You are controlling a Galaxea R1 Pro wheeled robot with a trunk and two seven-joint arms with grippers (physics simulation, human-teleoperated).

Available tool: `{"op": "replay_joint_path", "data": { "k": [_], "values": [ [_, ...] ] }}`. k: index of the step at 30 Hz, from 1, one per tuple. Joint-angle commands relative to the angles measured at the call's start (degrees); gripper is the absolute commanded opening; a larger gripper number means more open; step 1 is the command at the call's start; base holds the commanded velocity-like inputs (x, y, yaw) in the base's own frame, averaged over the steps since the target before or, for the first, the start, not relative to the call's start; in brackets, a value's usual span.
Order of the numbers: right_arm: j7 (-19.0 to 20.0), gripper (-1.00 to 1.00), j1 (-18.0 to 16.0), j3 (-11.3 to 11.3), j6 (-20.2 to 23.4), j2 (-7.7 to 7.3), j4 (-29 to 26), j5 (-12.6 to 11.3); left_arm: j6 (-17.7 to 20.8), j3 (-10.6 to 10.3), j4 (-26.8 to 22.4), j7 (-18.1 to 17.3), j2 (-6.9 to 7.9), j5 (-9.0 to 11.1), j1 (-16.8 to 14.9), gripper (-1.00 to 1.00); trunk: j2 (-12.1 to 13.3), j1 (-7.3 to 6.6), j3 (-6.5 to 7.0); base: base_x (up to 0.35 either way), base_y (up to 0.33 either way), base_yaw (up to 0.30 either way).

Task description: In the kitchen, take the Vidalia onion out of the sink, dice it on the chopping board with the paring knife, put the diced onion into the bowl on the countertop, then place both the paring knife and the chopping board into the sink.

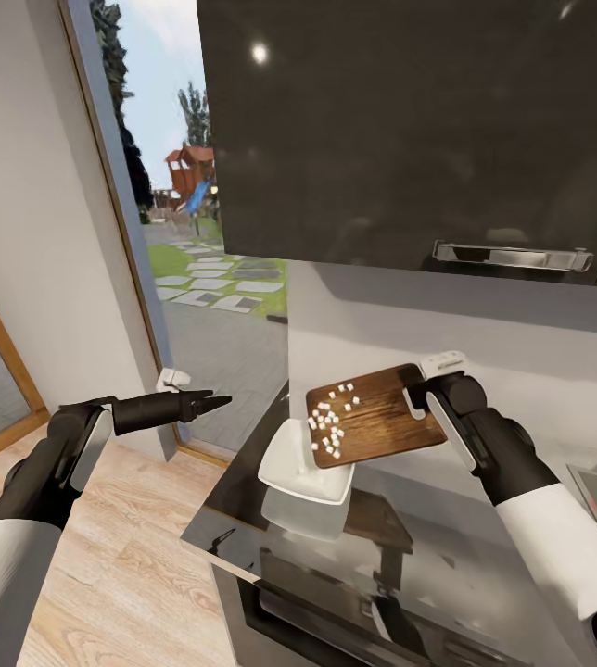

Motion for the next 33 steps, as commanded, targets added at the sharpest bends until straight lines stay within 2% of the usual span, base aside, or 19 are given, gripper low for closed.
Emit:
{"op": "replay_joint_path", "data": {
  "k": [1, 33],
  "values": [
    [-0.65, -1.00, -0.08, 0.19, 0.18, -0.09, -0.15, -0.58, 0.38, 0.01, -0.02, -0.05, 0.01, 0.25, -0.06, 1.00, -0.13, 0.04, -0.14, 0.000, 0.000, 0.000],
    [-0.97, -1.00, -0.08, 1.48, 0.27, -0.10, -1.43, -0.41, 0.37, 0.01, -0.02, -0.05, 0.01, 0.25, -0.06, 1.00, -0.13, 0.04, -0.14, 0.000, 0.000, 0.000]
  ]
}}
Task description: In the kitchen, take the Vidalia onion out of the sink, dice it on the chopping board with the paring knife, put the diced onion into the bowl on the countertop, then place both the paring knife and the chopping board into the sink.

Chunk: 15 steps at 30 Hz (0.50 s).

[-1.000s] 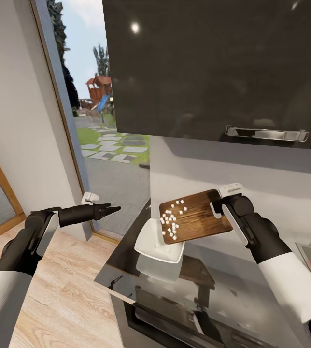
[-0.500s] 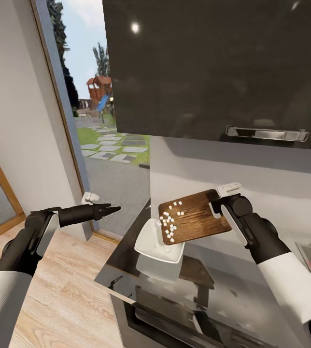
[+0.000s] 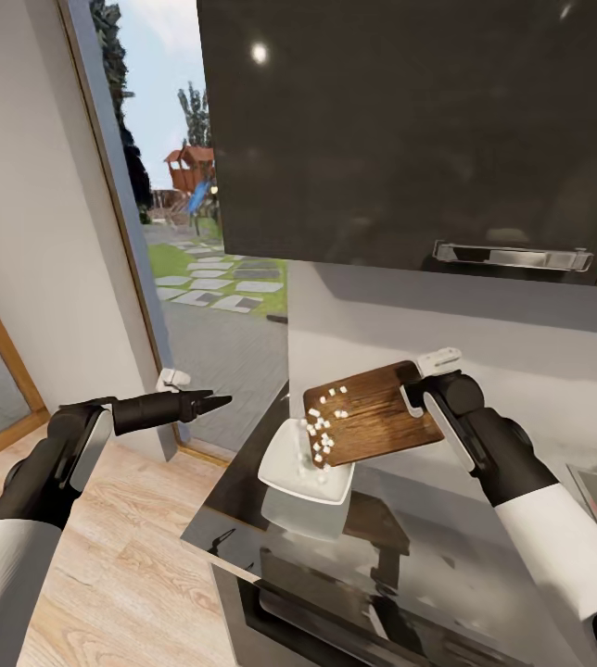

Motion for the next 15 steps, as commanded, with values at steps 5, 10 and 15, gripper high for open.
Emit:
{"op": "replay_joint_path", "data": {
  "k": [5, 10, 15],
  "values": [
    [-2.30, -1.00, -0.08, 0.19, 0.18, -0.08, -0.27, -0.59, 0.37, 0.01, 0.01, -0.05, 0.01, 0.25, -0.06, 1.00, -0.14, 0.04, -0.14, 0.000, 0.000, 0.000],
    [-3.23, -1.00, -0.08, 0.21, 0.18, -0.08, -0.40, -0.59, 0.33, 0.01, -0.01, -0.05, 0.01, 0.25, -0.06, 1.00, -0.14, 0.04, -0.14, 0.000, 0.000, 0.000],
    [-3.44, -1.00, -0.08, 0.21, 0.18, -0.05, -0.88, -0.59, 0.36, 0.01, 0.00, -0.05, 0.01, 0.25, -0.06, 1.00, -0.14, 0.04, -0.14, 0.000, 0.000, 0.000]
  ]
}}
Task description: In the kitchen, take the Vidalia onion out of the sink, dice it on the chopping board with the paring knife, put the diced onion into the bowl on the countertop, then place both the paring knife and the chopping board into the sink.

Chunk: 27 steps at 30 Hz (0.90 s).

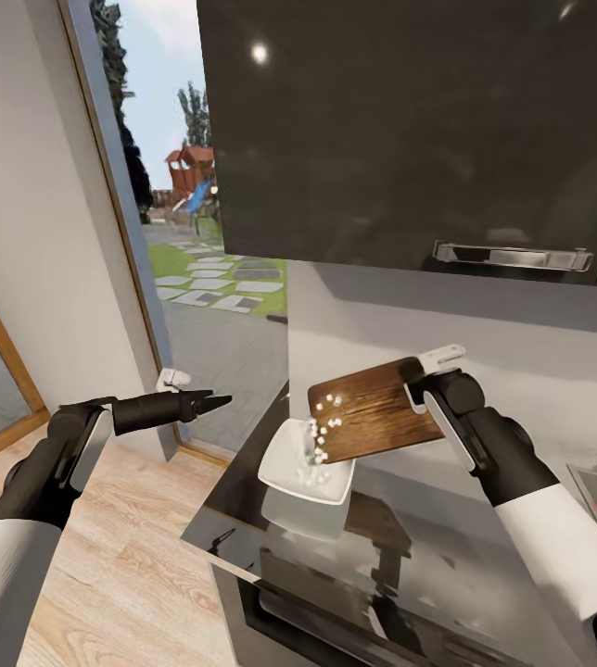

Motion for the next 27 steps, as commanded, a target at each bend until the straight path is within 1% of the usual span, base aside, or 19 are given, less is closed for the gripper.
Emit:
{"op": "replay_joint_path", "data": {
  "k": [1, 22, 27],
  "values": [
    [-0.68, -1.00, -0.08, 0.18, 0.18, -0.08, -0.14, -0.58, 0.39, 0.01, -0.01, -0.05, 0.01, 0.25, -0.06, 1.00, -0.14, 0.04, -0.14, 0.000, 0.000, 0.000],
    [-0.90, -1.00, -0.08, 0.30, 0.23, -0.07, -2.91, -0.49, 0.35, 0.01, -0.02, -0.05, 0.01, 0.25, -0.06, 1.00, -0.14, 0.04, -0.14, 0.000, 0.000, 0.000],
    [-2.99, -1.00, -0.08, 1.09, 0.23, -0.10, -3.16, -0.26, 0.33, 0.01, -0.03, -0.05, 0.01, 0.25, -0.06, 1.00, -0.14, 0.04, -0.14, 0.000, 0.000, 0.000]
  ]
}}
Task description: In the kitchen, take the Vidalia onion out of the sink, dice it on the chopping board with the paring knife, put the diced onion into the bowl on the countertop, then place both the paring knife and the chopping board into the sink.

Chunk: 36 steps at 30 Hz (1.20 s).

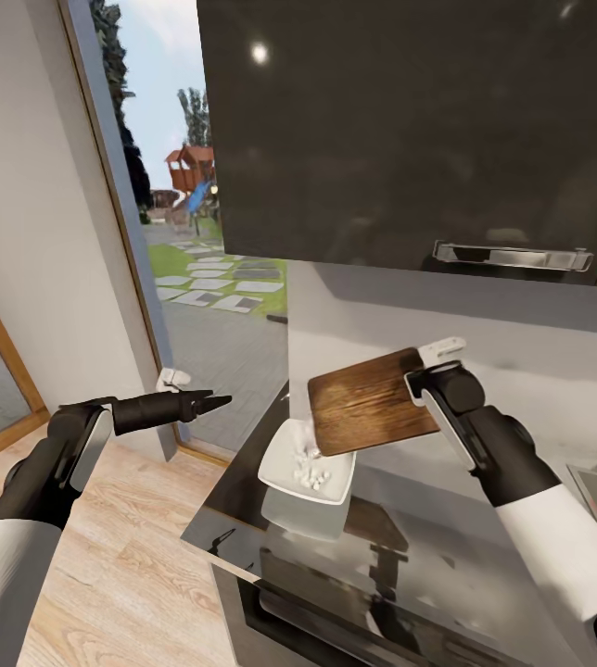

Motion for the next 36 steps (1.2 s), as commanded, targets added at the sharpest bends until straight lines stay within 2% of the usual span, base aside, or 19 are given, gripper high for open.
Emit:
{"op": "replay_joint_path", "data": {
  "k": [1, 8, 36],
  "values": [
    [-1.39, -1.00, -0.09, 0.46, 0.14, -0.05, -0.06, -0.64, 0.37, -0.01, 0.00, -0.05, 0.01, 0.25, -0.06, 1.00, -0.14, 0.04, -0.14, 0.000, 0.000, 0.000],
    [-3.24, -1.00, -0.09, 1.32, 0.14, -0.06, -0.09, -0.56, 0.36, 0.00, 0.00, -0.05, 0.01, 0.25, -0.06, 1.00, -0.14, 0.04, -0.14, 0.000, 0.000, 0.000],
    [-3.33, -1.00, -0.09, 1.23, 0.12, -0.04, -1.46, -0.56, 0.40, 0.01, 0.00, -0.05, 0.01, 0.25, -0.06, 1.00, -0.14, 0.04, -0.14, 0.000, 0.000, 0.000]
  ]
}}
